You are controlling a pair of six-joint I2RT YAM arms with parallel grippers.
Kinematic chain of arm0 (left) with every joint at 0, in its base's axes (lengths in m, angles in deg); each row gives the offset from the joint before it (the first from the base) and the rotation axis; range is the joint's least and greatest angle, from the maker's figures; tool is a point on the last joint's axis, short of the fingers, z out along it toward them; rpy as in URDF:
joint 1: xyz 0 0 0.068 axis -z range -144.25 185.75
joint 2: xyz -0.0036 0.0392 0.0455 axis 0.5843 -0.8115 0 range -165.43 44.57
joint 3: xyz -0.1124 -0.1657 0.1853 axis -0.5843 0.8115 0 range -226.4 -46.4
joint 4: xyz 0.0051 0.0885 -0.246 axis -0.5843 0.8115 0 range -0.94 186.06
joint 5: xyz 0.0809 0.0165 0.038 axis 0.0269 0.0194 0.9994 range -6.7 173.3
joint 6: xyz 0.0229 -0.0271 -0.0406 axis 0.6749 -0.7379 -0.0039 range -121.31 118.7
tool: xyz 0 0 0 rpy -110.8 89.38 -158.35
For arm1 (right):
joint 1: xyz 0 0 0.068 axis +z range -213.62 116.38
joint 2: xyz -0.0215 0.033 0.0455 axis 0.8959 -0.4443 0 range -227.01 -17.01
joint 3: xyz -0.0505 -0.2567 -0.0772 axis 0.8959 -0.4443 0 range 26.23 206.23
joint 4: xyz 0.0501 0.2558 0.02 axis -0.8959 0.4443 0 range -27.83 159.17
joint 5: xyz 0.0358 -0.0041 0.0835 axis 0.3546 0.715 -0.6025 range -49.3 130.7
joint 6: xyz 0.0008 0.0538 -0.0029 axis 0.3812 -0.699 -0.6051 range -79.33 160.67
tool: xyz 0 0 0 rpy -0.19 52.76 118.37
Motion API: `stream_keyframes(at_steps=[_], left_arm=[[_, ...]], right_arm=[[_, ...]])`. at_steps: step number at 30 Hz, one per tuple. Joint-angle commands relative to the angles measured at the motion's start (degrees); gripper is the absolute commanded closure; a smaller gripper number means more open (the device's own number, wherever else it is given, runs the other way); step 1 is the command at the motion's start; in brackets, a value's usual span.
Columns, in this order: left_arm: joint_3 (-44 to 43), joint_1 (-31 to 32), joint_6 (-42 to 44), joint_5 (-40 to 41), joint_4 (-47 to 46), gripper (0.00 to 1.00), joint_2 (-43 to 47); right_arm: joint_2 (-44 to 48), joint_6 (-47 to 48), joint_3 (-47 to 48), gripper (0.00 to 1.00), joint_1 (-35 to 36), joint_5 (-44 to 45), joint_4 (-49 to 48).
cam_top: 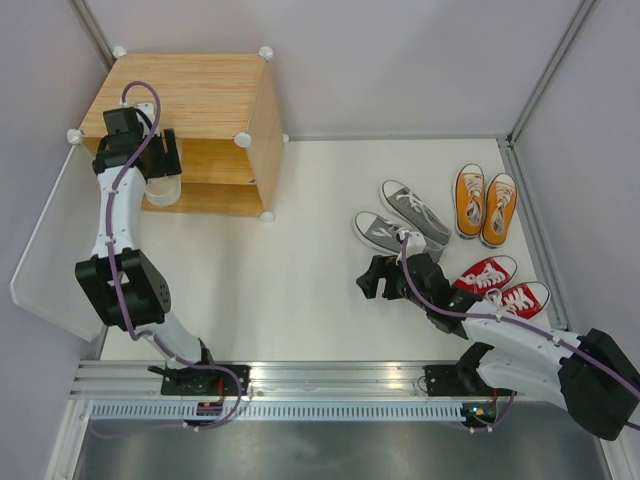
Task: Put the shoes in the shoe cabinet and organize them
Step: Place the shoe in the shoe cabinet.
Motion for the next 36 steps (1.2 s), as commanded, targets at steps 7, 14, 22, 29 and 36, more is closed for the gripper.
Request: stream_keyframes(at_steps=[7,14,22,29,36], left_arm=[[-0.48,-0.5,-3.69,7.05,-10.84,0.5,-4.88],[2.86,-0.5,-4.4,7.06,-13.12,0.34,-4.52],[7.34,-0.5,-6.68,8.47,-15.49,0.25,-3.3],[14.54,-0.5,-6.07,5.75,-21.9,0.23,1.53],[19.74,-0.42,-5.1,1.79,-28.85,0.22,3.82]], right_arm=[[-1.4,0.86,0.46,0.07,-0.16,-0.51,-3.23],[-0.87,0.95,0.37,0.07,-0.34,-0.07,-2.79],[-0.08,0.95,0.02,0.06,-0.25,-0.07,-2.53],[0.36,0.95,-0.07,0.06,-0.25,-0.07,-2.35],[1.06,1.04,-0.42,0.06,-0.34,-0.07,-2.18]])
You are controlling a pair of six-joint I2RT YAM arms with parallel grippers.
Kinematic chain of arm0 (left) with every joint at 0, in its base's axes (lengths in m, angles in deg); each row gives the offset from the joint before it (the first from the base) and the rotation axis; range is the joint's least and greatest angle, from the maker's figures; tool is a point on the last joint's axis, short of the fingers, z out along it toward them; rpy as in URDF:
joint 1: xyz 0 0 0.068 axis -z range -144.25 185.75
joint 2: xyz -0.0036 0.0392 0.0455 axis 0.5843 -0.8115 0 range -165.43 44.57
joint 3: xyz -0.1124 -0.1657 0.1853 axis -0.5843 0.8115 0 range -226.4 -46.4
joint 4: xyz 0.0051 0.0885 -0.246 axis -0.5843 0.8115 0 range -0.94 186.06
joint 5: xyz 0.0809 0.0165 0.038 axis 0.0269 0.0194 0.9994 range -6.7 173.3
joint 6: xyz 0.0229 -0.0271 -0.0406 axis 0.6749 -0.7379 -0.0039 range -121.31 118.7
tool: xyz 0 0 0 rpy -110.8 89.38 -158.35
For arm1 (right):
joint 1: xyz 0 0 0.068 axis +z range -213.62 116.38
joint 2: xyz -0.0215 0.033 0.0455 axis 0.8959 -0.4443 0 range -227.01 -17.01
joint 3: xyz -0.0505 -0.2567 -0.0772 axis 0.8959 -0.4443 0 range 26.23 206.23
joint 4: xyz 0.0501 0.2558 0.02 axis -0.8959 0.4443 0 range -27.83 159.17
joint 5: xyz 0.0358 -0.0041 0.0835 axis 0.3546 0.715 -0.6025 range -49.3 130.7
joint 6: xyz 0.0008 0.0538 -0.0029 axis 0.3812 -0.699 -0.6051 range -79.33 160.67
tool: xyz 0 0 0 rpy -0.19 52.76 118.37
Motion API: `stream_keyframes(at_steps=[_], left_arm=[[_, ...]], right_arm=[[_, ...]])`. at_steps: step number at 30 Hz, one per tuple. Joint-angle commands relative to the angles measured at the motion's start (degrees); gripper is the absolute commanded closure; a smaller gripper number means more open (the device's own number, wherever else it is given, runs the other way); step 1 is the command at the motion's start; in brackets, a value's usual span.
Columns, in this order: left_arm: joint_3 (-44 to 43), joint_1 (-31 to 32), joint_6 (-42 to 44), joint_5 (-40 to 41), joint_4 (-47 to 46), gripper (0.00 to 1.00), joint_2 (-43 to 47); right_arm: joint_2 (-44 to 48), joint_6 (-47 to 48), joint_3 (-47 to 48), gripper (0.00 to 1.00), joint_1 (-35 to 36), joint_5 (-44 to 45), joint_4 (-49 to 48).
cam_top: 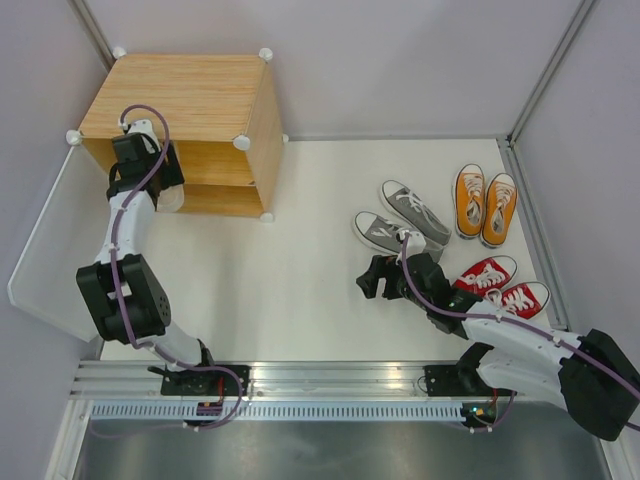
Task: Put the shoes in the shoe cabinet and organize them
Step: Place the shoe in the shoe cabinet.
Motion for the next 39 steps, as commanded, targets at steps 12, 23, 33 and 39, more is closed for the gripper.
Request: stream_keyframes(at_steps=[12,23,33,39], left_arm=[[7.62,0.39,1.02,-3.15,-17.25,0.2,2.05],[5.25,0.31,3.66,1.4,-17.25,0.14,2.67],[1.47,0.39,3.4,1.77,-17.26,0.11,-1.28],[2.26,0.39,2.79,2.74,-17.26,0.11,-2.69]], right_arm=[[0.8,0.65,-0.58,0.07,-0.14,0.33,-2.01],[-0.43,0.73,-0.31,0.07,-0.23,0.68,-2.36],[-2.1,0.82,-0.05,0.07,-0.31,0.85,-2.62],[-2.72,1.08,0.13,0.07,-0.14,1.12,-2.53]])
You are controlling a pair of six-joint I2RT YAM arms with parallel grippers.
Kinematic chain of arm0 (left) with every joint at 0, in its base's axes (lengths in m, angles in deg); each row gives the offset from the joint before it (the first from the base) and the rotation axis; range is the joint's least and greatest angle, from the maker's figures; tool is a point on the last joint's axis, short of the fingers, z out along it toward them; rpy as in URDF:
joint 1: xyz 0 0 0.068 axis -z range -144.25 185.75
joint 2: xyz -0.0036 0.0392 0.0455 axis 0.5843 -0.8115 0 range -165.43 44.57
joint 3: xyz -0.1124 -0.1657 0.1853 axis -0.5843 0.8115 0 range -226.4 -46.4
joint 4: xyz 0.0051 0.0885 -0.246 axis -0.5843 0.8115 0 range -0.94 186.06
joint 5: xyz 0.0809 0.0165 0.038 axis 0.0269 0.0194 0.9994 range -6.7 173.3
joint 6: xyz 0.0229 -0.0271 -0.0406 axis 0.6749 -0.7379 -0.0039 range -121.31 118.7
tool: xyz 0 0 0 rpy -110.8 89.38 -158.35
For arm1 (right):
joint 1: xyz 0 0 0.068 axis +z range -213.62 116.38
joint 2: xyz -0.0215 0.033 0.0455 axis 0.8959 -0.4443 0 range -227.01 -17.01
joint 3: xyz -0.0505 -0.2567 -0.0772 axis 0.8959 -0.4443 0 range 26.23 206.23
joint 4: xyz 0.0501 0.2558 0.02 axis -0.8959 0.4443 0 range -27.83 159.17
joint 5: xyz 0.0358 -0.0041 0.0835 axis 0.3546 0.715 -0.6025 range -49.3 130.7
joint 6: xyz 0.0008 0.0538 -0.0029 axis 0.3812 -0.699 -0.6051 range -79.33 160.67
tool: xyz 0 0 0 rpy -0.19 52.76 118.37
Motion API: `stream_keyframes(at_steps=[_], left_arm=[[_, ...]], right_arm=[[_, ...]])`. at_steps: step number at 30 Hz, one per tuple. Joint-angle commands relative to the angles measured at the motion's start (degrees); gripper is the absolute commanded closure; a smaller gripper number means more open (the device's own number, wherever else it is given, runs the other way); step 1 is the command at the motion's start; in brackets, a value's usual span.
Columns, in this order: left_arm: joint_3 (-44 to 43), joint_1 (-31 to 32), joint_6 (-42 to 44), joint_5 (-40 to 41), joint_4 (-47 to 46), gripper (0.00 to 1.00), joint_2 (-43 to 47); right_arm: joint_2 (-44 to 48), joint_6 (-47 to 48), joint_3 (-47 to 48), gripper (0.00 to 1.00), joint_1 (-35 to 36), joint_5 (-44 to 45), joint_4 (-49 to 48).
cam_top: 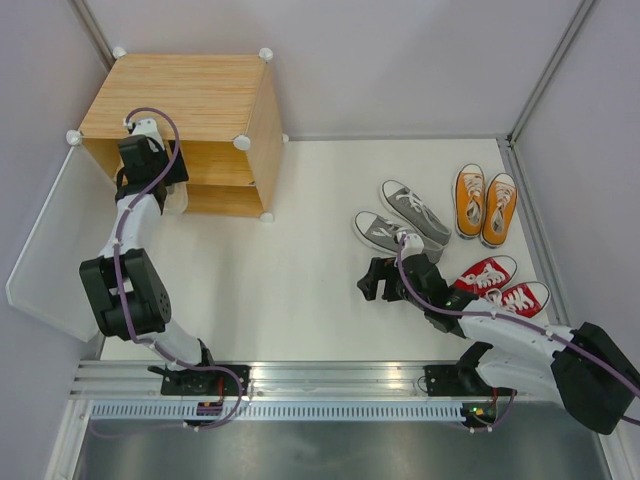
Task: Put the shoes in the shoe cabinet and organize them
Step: Place the shoe in the shoe cabinet.
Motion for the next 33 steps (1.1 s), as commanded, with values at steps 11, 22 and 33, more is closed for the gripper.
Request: stream_keyframes(at_steps=[11,22,33], left_arm=[[-0.77,-0.2,-0.18,1.34,-9.89,0.28,0.94],[-0.95,-0.28,1.14,-0.95,-13.23,0.26,3.58],[0.02,-0.28,0.62,0.1,-15.69,0.24,6.12]], right_arm=[[-2.11,1.0,0.89,0.07,-0.12,0.73,-2.69],[-3.08,1.17,1.24,0.07,-0.29,0.99,-2.69],[-4.05,1.26,1.51,0.07,-0.21,1.17,-2.77]])
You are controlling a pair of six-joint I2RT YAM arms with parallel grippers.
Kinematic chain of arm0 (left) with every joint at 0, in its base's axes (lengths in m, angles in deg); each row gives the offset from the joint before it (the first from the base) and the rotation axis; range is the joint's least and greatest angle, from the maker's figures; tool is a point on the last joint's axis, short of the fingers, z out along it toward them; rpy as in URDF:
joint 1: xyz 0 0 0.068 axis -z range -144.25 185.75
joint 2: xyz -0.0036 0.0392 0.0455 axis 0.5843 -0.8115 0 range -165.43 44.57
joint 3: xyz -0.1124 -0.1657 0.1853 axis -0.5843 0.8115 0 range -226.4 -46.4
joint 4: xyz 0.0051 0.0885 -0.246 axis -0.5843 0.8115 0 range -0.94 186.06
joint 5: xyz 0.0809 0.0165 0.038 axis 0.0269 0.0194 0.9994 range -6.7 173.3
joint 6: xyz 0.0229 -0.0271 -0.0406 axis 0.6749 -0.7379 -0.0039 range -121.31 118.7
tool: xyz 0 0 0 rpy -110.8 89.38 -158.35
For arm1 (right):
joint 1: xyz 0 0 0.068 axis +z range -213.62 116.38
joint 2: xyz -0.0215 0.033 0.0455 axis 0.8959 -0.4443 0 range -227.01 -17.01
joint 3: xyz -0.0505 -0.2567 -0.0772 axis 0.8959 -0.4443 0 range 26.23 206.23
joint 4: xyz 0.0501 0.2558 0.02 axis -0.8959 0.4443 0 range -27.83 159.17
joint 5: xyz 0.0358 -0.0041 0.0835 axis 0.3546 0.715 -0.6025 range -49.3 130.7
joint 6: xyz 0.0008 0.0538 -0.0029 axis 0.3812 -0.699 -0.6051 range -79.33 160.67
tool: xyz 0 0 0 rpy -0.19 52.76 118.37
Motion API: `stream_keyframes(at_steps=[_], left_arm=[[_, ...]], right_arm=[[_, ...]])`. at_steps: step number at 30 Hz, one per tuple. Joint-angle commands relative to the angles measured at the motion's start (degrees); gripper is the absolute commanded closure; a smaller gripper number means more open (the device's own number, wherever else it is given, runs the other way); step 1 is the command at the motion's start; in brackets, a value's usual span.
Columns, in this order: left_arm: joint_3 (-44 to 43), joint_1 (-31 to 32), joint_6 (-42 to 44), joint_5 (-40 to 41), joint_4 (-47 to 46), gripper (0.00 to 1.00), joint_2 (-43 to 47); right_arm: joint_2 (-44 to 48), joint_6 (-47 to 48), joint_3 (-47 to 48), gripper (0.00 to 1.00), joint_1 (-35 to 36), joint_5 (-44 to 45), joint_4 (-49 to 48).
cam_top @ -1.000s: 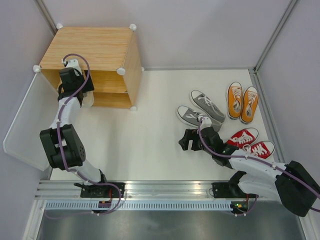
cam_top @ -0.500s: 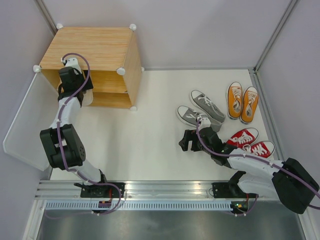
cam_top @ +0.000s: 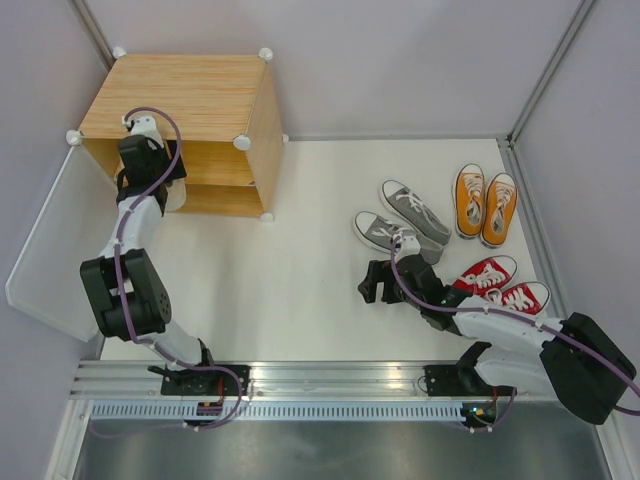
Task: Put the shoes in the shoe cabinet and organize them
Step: Place the shoe in the shoe cabinet.
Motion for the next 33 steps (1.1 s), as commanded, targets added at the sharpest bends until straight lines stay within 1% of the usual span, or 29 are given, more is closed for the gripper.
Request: stream_keyframes(at_steps=[1,5,6,9,14,16,17,18,25,26,33], left_arm=[[-0.62,-0.39,0.9,0.37,-10.99,0.24,6.52],[-0.08,-0.66,0.29,-0.77,-11.53,0.19,5.92],[-0.43,-0.66,0.11,-2.43,-10.83,0.19,5.48],[-0.18,-0.74,-0.85,-2.97,-10.73,0.17,4.16],[-0.52,-0.66,-1.29,-2.09,-9.33,0.11,1.35],[-0.87,-0.66,-1.65,-1.65,-8.8,0.08,0.64],[-0.88,-0.66,-1.91,-1.57,-8.63,0.01,0.03],[-0.88,-0.66,-1.91,-1.13,-8.36,0.0,-0.15],[0.18,-0.66,-1.91,1.16,-7.13,0.01,0.28],[0.44,-0.66,-3.65,1.16,-7.13,0.01,0.55],[2.29,-0.66,-5.42,-0.33,-7.31,0.0,4.06]], right_arm=[[-0.42,0.76,1.59,0.07,-0.21,1.01,-2.73],[-0.6,0.76,1.6,0.07,-0.29,0.92,-2.73],[-0.68,0.76,1.6,0.07,-0.29,0.92,-2.82],[-1.03,0.76,1.77,0.07,-0.21,0.75,-2.73],[-1.47,0.85,1.86,0.07,-0.29,0.48,-2.82],[-1.48,0.85,1.95,0.07,-0.29,0.48,-2.82],[-1.48,0.85,1.95,0.07,-0.29,0.48,-2.82],[-1.39,0.76,1.95,0.07,-0.29,0.57,-2.64],[-1.48,0.85,2.04,0.07,-0.29,0.22,-2.73],[-1.48,0.85,2.04,0.07,-0.29,0.22,-2.56],[-1.47,0.85,2.03,0.07,-0.29,-0.66,-2.64]])
